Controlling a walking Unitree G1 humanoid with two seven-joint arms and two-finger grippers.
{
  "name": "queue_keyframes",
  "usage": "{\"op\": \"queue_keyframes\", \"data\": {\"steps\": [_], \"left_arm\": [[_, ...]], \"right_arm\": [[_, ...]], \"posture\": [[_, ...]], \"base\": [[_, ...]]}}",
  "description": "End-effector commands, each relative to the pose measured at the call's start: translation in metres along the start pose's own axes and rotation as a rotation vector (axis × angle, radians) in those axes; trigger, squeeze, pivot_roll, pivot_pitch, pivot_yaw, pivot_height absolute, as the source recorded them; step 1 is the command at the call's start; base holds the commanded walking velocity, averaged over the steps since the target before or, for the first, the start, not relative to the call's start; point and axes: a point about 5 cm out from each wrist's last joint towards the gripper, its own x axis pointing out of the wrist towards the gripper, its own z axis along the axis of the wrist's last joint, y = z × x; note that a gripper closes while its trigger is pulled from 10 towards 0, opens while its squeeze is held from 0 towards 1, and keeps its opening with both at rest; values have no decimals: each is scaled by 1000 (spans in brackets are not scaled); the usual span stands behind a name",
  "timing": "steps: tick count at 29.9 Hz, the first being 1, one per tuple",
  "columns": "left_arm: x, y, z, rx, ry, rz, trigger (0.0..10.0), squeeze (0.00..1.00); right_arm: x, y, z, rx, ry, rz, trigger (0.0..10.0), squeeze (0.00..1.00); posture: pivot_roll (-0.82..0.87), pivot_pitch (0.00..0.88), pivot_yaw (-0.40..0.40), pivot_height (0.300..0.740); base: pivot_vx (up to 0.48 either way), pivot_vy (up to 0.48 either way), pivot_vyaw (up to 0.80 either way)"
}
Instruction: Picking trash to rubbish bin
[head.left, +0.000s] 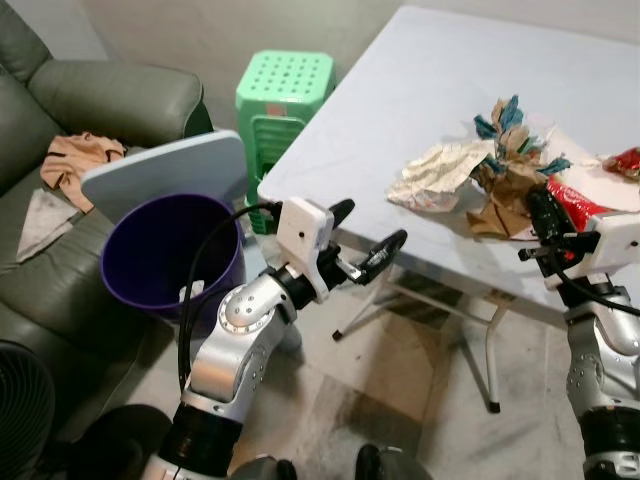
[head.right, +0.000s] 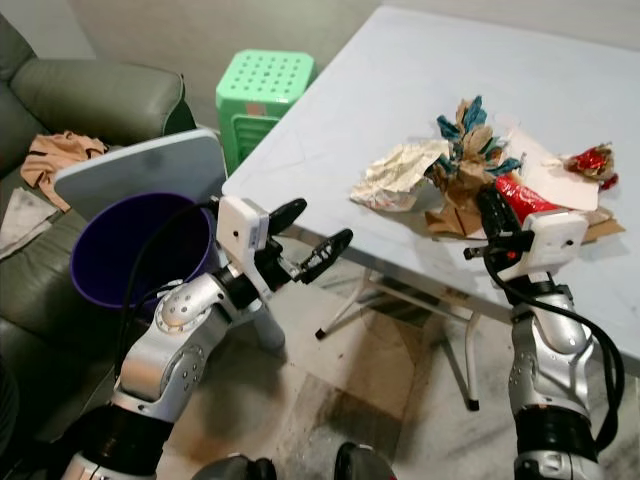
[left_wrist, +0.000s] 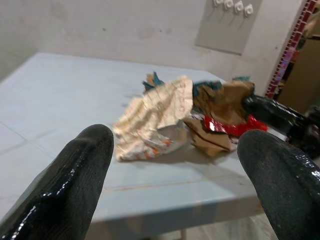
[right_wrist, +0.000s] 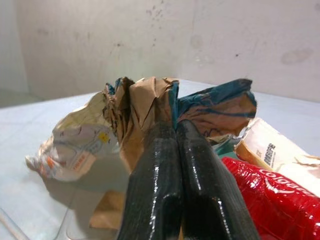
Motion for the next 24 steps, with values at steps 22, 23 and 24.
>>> {"op": "queue_keyframes", "data": {"steps": [22,23,24], "left_arm": [[-7,15,1,26,-19,94,10000,0],[-8,16,1,26,-20,98,10000,0],[-8,17,1,26,-21,107,10000,0]], "right_arm": [[-2,-18,4,-57,60,-217,10000,0],[-3,-22,6,-36,51,-248,10000,0],[-2,-25,9,-7,32,-274,10000,0]], "posture": [[70,41,15,740],[67,38,15,740],[64,34,16,740]], "base": [[0,0,0],[0,0,0],[0,0,0]]}}
